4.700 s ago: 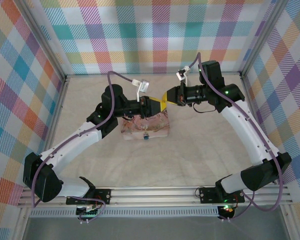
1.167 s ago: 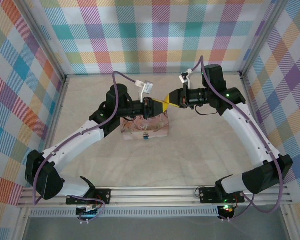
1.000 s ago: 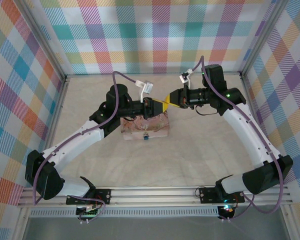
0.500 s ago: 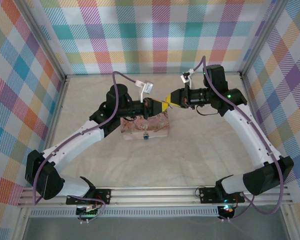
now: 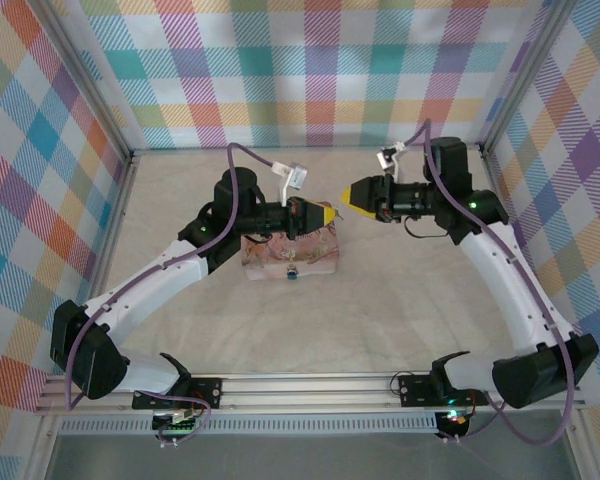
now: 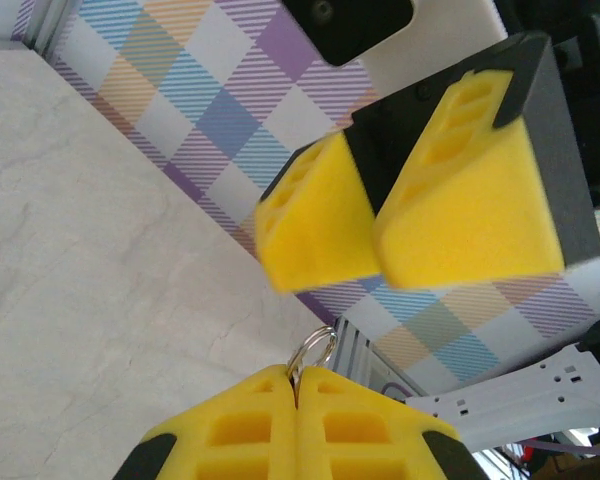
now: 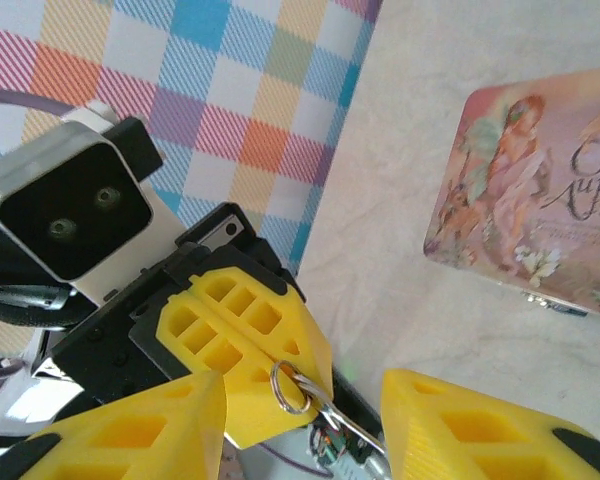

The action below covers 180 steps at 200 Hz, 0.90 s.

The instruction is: Unlock a padlock with a key

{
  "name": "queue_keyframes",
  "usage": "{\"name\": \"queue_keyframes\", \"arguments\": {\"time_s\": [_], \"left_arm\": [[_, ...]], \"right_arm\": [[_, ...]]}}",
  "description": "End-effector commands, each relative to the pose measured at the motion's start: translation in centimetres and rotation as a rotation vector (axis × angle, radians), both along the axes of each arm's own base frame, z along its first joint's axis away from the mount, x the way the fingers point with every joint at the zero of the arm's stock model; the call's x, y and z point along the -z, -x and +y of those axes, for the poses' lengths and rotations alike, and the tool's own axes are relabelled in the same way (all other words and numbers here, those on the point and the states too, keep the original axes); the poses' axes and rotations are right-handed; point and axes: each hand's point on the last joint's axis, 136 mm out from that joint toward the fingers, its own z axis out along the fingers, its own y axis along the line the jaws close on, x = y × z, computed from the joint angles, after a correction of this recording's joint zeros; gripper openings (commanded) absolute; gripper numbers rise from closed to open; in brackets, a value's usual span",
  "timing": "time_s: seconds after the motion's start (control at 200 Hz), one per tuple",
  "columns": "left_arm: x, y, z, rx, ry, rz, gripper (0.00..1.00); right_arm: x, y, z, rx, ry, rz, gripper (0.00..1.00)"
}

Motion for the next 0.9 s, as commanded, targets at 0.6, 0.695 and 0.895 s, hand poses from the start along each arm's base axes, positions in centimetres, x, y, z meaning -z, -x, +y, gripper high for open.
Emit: {"name": "queue_keyframes", "arguments": {"time_s": [0.6, 0.695, 0.895], "left_arm": [[-1.9, 2.8, -0.9, 0.179, 0.018, -0.006, 0.00], [-2.0, 2.9, -0.9, 0.179, 0.018, -0.005, 0.00], [-2.1, 2.9, -0.9, 0.181, 0.020, -0.007, 0.00]], "right_arm": [[-0.8, 3.7, 0.9, -0.225, -0.188, -0.281, 0.55], [-0.9, 4.3, 1.5, -0.259, -0.188, -0.286, 0.54], [-0.5, 4.8, 2.2, -0.297, -0.178, -0.271, 0.47]]}}
